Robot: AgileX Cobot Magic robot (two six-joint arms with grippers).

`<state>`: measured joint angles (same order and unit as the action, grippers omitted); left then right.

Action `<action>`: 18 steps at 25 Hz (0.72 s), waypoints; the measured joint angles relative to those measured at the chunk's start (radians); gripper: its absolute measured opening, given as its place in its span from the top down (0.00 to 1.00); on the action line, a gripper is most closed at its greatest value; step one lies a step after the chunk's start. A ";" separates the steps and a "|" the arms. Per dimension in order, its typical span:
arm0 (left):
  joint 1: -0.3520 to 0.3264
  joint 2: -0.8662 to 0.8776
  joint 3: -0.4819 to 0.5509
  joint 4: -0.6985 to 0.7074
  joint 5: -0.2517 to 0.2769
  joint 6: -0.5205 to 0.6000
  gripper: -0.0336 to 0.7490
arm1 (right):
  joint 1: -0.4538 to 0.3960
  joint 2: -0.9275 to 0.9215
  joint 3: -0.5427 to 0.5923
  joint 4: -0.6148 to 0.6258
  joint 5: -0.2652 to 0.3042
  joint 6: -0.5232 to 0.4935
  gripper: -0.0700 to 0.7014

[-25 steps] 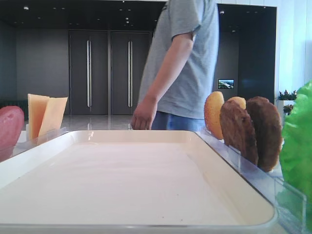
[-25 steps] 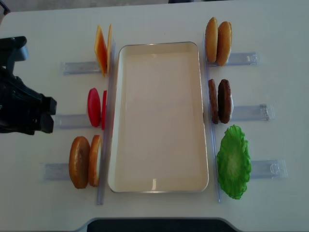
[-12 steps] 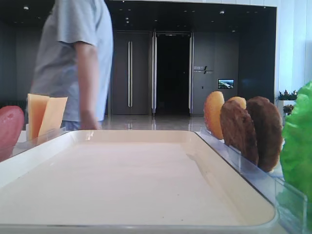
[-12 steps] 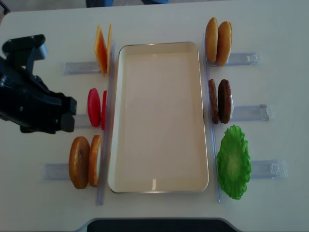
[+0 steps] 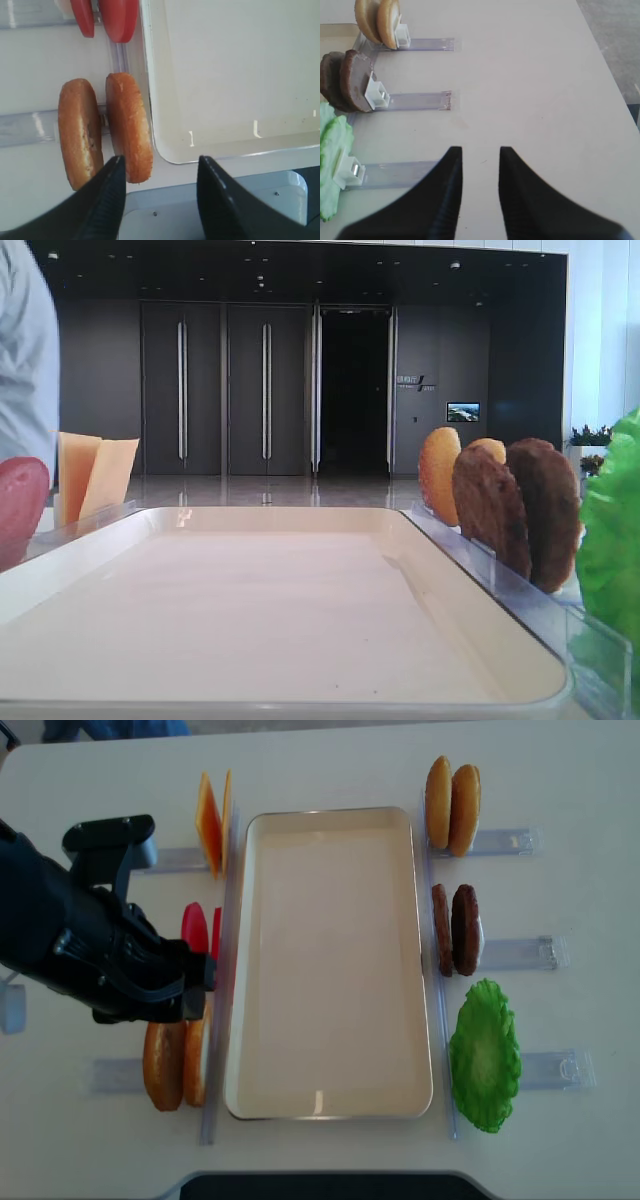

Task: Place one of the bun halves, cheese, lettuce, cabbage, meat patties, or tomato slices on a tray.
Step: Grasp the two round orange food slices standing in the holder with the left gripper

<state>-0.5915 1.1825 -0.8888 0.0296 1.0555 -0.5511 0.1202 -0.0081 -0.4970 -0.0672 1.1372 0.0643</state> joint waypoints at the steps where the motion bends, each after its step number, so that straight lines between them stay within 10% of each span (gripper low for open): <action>1: -0.001 0.000 0.000 0.002 0.000 -0.004 0.50 | 0.000 0.000 0.000 0.000 0.000 0.000 0.64; 18: -0.003 0.046 0.009 0.019 0.018 -0.007 0.32 | 0.000 0.000 0.000 0.000 0.000 0.000 0.64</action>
<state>-0.5942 1.2285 -0.8795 0.0490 1.0740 -0.5585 0.1202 -0.0081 -0.4970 -0.0672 1.1372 0.0643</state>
